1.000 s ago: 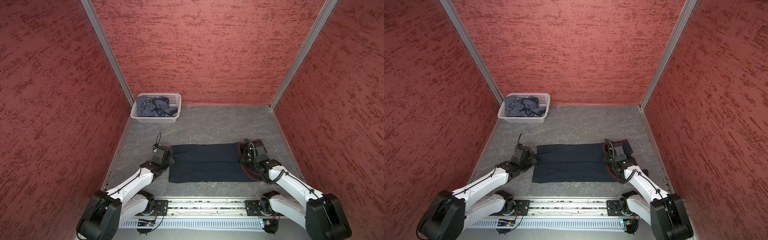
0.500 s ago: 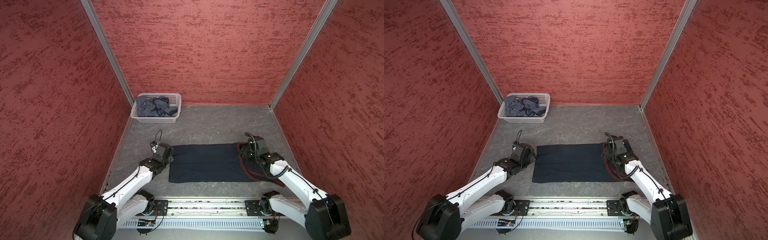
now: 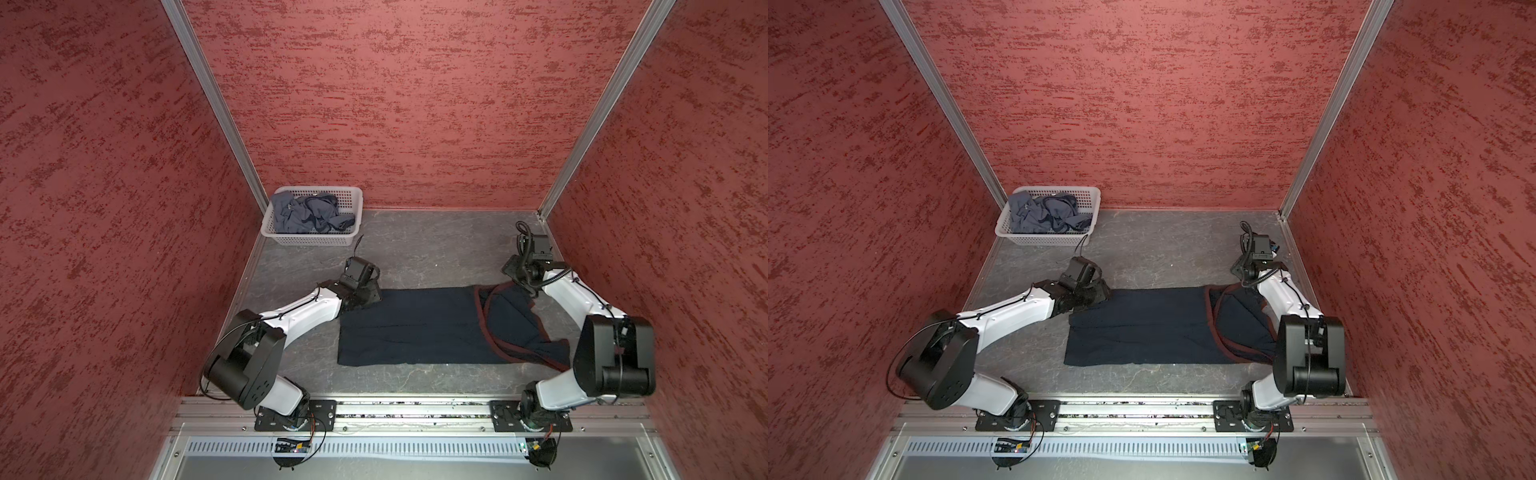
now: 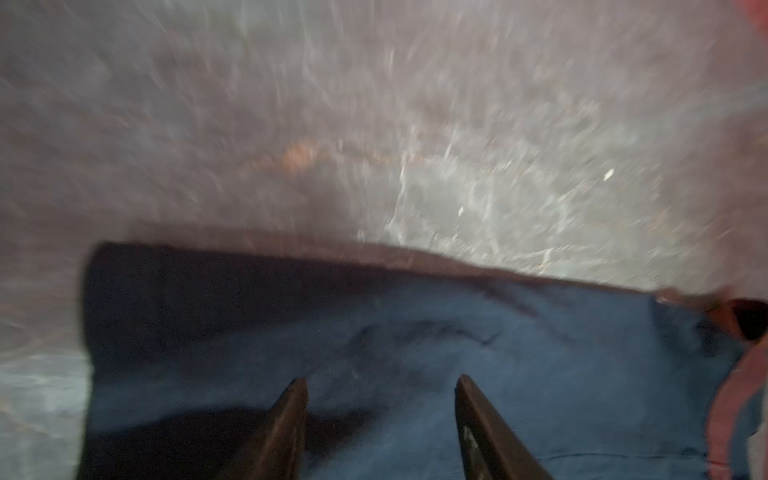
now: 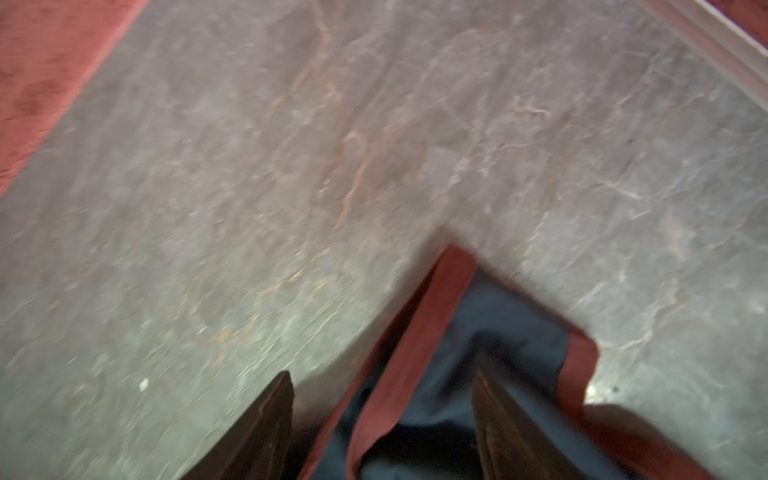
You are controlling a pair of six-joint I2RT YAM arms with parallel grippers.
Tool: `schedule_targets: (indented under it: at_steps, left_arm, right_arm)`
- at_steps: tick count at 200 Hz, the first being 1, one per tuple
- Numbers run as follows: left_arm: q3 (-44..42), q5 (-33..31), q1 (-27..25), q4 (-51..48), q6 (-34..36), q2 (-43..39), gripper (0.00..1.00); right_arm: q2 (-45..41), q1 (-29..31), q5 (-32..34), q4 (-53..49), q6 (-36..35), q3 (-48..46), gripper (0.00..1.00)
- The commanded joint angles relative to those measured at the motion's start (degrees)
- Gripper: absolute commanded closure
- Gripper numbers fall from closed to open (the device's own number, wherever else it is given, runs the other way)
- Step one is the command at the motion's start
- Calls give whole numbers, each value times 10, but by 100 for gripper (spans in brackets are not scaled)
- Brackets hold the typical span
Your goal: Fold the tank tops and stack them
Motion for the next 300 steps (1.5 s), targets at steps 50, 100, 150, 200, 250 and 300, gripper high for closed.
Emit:
schedule_targets:
  at_steps: [50,100,150,200,250,300]
  left_arm:
    - [-44,16,40,22,-29,52,41]
    - [-75,5,68,21,-51,55,41]
    - [-131,-3,113,24,-87,10,41]
    - [-171,-18,147,16,-104,-38,41]
    - [-173,0,147,29,-92,-35,41]
    - [-182,0,147,32,-86,-45,40]
  right_arm:
    - [106,-10,67,-6,-19,27,43]
    - [95,-11,95,6,-27,25,79]
    - [13,-10,31,95,-46,-4,98]
    - [-68,-14,36,161,10,-115,93]
    - [-7,-53,-31,210,15,-148,74]
    - [-34,-79,-61,193,22,-144,53]
